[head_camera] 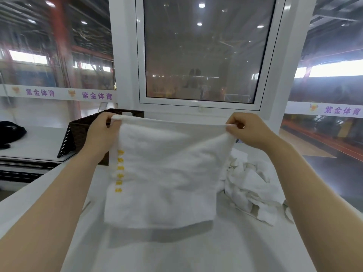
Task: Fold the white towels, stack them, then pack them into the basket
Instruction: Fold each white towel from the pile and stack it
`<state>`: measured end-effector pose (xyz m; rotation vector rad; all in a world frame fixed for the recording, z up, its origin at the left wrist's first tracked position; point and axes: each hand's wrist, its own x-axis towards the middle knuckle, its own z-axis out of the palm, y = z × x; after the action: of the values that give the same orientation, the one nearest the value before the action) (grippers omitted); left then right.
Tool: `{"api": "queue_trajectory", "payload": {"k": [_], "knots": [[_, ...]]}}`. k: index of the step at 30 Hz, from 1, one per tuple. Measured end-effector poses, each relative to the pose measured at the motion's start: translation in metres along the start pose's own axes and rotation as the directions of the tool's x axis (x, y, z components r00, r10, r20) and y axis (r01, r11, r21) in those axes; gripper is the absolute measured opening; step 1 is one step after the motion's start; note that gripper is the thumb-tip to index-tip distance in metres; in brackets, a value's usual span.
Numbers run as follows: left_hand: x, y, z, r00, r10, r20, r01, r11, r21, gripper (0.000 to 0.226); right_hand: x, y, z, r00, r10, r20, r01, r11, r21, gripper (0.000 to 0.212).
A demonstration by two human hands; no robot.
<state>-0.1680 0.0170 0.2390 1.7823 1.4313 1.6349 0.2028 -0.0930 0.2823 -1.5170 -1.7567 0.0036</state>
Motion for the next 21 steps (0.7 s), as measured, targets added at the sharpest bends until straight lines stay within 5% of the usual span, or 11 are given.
{"api": "queue_trajectory", "payload": {"k": [5,11,17,21], "knots": [[0.003,0.005,-0.006,0.979,-0.075,0.189,0.073,0.997,0.018,0.011,0.001,0.001,-0.012,0.979,0.096,0.178,-0.093,0.995,-0.023,0.010],[-0.013,0.008,-0.013,0.830,-0.202,0.521,0.323,0.934,-0.152,0.015,-0.012,0.004,-0.032,0.743,0.329,0.582,-0.138,0.927,-0.349,0.031],[-0.015,0.000,-0.001,0.827,-0.204,0.524,0.384,0.886,-0.261,0.017,-0.009,0.003,-0.034,0.662,0.448,0.601,-0.115,0.853,-0.509,0.019],[-0.012,-0.005,0.020,0.867,-0.187,0.462,0.340,0.899,-0.275,0.012,-0.001,0.004,-0.022,0.732,0.475,0.488,-0.009,0.723,-0.690,0.028]]}}
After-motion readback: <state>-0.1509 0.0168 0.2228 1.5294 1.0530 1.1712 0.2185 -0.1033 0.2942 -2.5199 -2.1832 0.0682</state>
